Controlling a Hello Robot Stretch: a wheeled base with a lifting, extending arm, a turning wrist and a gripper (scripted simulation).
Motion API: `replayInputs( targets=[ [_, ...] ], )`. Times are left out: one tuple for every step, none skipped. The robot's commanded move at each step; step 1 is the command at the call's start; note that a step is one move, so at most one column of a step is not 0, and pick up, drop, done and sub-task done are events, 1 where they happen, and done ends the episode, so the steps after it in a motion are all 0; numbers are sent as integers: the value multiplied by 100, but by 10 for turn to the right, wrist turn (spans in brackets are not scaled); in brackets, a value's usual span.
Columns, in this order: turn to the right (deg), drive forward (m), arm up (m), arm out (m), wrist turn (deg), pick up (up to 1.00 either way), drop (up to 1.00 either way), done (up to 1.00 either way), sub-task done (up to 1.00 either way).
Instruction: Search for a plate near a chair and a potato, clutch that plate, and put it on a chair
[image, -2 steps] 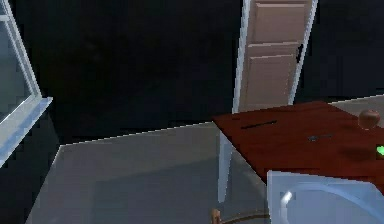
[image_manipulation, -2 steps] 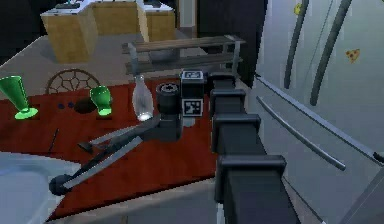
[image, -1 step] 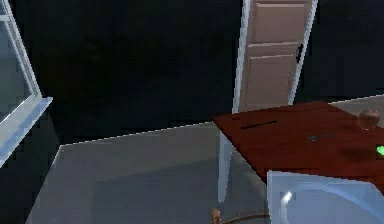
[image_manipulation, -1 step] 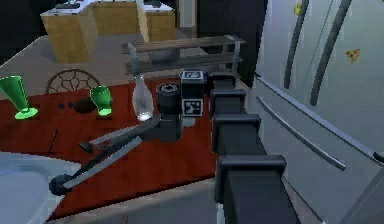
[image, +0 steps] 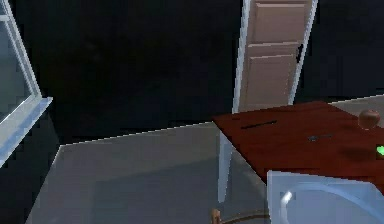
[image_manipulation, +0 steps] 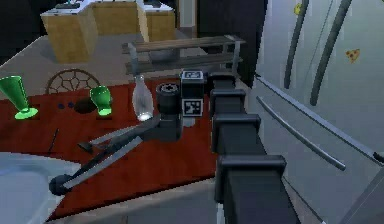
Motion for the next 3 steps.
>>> replayInputs(
  targets=[
    [0, 0, 0, 0, 0, 0, 100, 0, 0],
    [0, 0, 0, -10, 0, 0, 0, 0, 0],
    [0, 0, 0, 0, 0, 0, 0, 100, 0]
  ],
)
